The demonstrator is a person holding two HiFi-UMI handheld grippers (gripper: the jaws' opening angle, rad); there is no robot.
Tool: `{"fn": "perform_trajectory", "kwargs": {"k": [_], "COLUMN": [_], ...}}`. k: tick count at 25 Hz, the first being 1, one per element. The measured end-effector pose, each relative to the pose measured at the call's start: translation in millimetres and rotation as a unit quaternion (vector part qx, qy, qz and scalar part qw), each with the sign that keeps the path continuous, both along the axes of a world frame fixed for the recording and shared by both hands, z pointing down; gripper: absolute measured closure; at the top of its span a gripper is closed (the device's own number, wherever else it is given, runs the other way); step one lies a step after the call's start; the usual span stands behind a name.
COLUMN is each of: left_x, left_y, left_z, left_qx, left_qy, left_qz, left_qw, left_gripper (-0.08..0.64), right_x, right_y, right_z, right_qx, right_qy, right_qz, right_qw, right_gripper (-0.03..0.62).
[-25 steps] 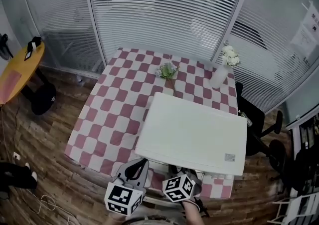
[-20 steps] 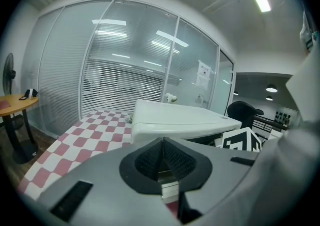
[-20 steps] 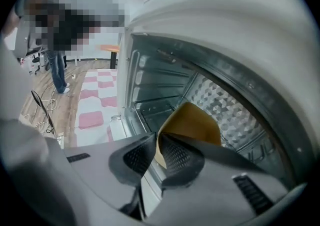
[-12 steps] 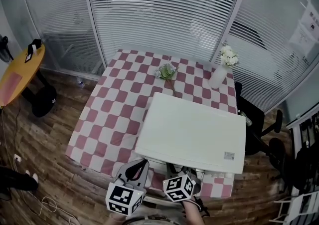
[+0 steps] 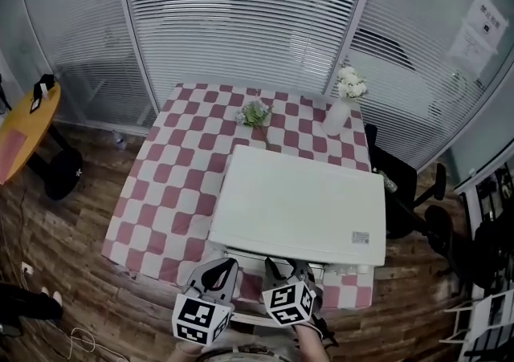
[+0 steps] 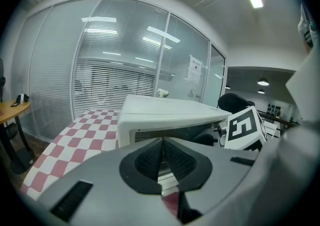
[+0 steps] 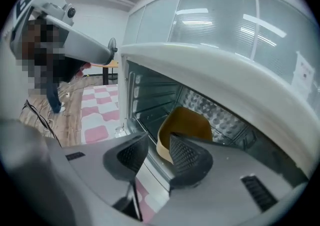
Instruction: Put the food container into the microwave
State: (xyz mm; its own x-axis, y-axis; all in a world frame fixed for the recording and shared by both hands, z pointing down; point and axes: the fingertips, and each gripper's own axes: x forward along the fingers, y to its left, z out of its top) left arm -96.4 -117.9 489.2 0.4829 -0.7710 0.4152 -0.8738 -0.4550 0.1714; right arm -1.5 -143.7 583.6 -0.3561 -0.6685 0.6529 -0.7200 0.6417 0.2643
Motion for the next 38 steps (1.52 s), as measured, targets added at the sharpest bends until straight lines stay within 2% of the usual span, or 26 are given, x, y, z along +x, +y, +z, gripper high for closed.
{"fn": "perform_trajectory", "kwargs": {"k": [2, 5, 7, 15, 21, 27, 35, 38], "left_x": [4, 12, 18, 36, 50, 62, 75, 77], "left_y": [3, 9, 13, 33, 43, 47, 48, 48], "left_z": [2, 5, 7, 20, 15, -10, -68, -89], "left_qx": [-0.002, -0.005, -0.007, -0.021, -0.013, 0.018, 0.090, 0.119], "left_qy": [-0.001, -0.001, 0.001, 0.001, 0.002, 0.012, 0.028, 0.030], "left_qz": [0.010, 0.025, 0.034, 0.075, 0.101, 0.117, 0.133, 0.135], "left_qw": [0.9999, 0.9997, 0.9994, 0.9969, 0.9948, 0.9929, 0.9865, 0.9832], "left_gripper": [0.546, 0.546, 0.546, 0.546, 0.546, 0.546, 0.546, 0.546], "right_x": [3, 11, 16, 21, 19, 11, 6, 5], "right_y": [5, 16, 24, 55, 69, 68, 69, 68], "right_z": [-3, -7, -7, -9, -33, -87, -162, -185], "right_qx": [0.003, 0.004, -0.002, -0.020, 0.000, 0.053, 0.119, 0.151], "right_qy": [-0.002, -0.013, -0.021, -0.045, -0.086, -0.168, -0.225, -0.231], "right_qz": [0.007, 0.019, 0.028, 0.051, 0.062, 0.062, 0.057, 0.047], "right_qw": [1.000, 1.000, 0.999, 0.997, 0.994, 0.982, 0.965, 0.960], "right_gripper": [0.486, 0.570, 0.589, 0.598, 0.598, 0.598, 0.598, 0.599]}}
